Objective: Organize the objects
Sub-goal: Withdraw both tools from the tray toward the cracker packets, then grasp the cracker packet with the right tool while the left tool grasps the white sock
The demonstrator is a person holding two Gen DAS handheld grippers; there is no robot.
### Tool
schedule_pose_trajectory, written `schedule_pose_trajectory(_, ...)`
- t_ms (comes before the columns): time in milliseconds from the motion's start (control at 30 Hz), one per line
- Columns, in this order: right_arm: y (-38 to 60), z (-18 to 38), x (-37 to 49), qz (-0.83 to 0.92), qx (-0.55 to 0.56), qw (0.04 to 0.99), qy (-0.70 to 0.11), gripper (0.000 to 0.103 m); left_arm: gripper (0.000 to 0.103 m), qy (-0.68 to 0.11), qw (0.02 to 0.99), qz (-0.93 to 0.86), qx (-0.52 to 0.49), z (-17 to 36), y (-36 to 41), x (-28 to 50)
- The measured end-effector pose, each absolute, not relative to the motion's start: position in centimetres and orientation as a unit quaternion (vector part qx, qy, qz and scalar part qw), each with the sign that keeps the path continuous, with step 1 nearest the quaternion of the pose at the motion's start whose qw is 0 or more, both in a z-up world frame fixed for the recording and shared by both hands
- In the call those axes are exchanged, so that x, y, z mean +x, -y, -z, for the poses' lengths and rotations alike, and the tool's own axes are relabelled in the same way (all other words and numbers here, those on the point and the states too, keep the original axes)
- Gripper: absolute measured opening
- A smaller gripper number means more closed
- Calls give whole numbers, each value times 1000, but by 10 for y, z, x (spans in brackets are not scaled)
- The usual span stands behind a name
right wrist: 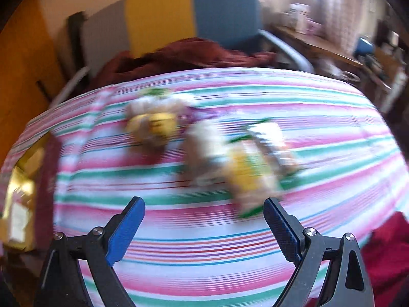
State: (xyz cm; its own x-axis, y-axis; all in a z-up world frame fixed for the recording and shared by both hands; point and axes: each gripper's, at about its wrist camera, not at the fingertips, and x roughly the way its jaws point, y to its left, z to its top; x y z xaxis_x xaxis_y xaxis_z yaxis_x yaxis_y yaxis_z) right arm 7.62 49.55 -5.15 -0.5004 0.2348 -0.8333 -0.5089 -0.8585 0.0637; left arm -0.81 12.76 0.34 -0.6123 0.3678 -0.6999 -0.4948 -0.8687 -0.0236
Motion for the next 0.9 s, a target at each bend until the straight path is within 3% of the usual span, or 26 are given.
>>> schedule_pose_trajectory(300, -575, 64, 73, -828, -460, 284, -153, 87, 74, -114, 295, -867, -385, 3, -175, -5)
schedule_pose_trajectory(800, -599, 115, 13, -803, -525, 257, -117, 78, 74, -147, 351, -822, -424, 25, -233, -1)
schedule_pose_trajectory(833, -603, 113, 16, -805, -522, 250, -128, 74, 74, -146, 357, -819, -425, 24, -238, -1)
schedule_pose_trajectory(900, -603, 110, 21, -806, -526, 242, -122, 49, 74, -143, 367, -815, -426, 23, -247, -2)
